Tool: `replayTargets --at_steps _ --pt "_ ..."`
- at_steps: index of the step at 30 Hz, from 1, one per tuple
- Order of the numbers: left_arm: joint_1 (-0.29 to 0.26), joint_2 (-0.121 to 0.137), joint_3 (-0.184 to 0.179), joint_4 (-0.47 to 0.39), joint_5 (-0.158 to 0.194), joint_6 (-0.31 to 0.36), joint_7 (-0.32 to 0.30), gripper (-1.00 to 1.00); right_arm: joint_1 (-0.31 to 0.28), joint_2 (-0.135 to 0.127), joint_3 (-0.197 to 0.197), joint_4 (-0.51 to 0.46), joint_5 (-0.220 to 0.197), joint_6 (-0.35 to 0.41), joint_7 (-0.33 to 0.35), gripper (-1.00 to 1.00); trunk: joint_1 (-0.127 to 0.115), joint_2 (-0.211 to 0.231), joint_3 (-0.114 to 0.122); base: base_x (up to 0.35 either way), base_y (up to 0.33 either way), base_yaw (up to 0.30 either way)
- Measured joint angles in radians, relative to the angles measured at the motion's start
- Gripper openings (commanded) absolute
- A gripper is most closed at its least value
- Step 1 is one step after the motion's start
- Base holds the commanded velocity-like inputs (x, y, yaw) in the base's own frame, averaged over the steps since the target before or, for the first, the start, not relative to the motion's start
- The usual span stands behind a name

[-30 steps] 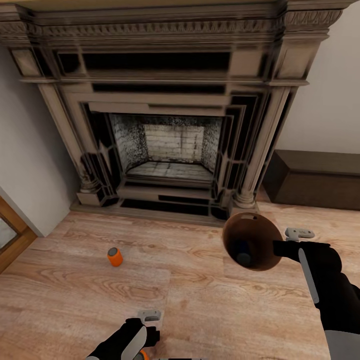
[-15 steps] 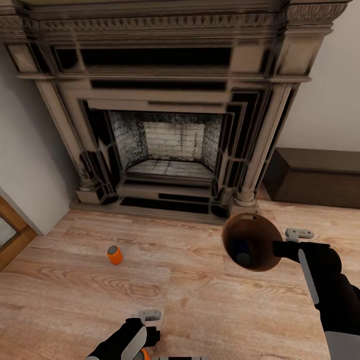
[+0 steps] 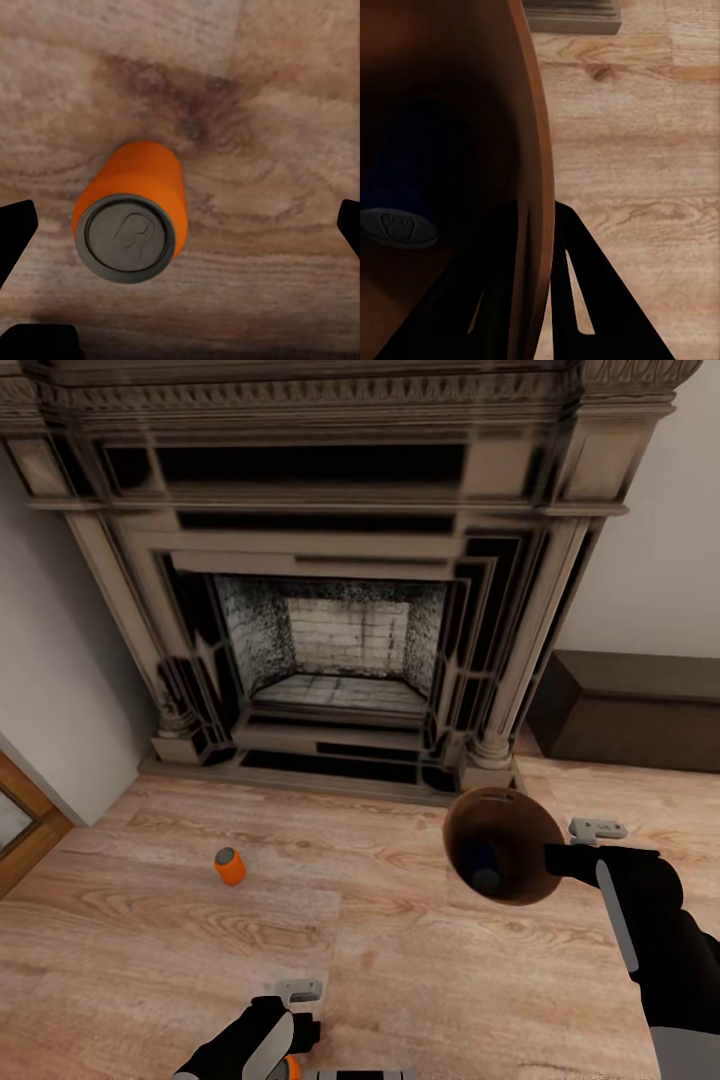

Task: Put the three can of soda from the living room inside the tash can in the kitchen.

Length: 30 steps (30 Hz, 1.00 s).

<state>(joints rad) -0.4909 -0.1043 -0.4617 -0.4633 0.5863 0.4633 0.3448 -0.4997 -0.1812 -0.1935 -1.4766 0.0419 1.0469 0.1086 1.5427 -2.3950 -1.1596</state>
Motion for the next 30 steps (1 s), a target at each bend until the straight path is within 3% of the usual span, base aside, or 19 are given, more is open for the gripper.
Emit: replayTargets --at_steps 24,30 --pt "0.0 0.0 0.0 0.0 0.0 0.0 -0.001 1.0 0.001 -0.001 -0.001 0.001 0.0 0.0 0.0 -1.0 0.0 0.0 -0.038 0.0 0.0 0.035" --pt "0.0 0.0 0.0 0.0 -0.001 0.0 -0.001 1.0 0.001 -0.001 -0.001 0.001 0.002 0.0 0.0 -1.0 0.019 -0.035 -0.063 0.0 0.0 0.063"
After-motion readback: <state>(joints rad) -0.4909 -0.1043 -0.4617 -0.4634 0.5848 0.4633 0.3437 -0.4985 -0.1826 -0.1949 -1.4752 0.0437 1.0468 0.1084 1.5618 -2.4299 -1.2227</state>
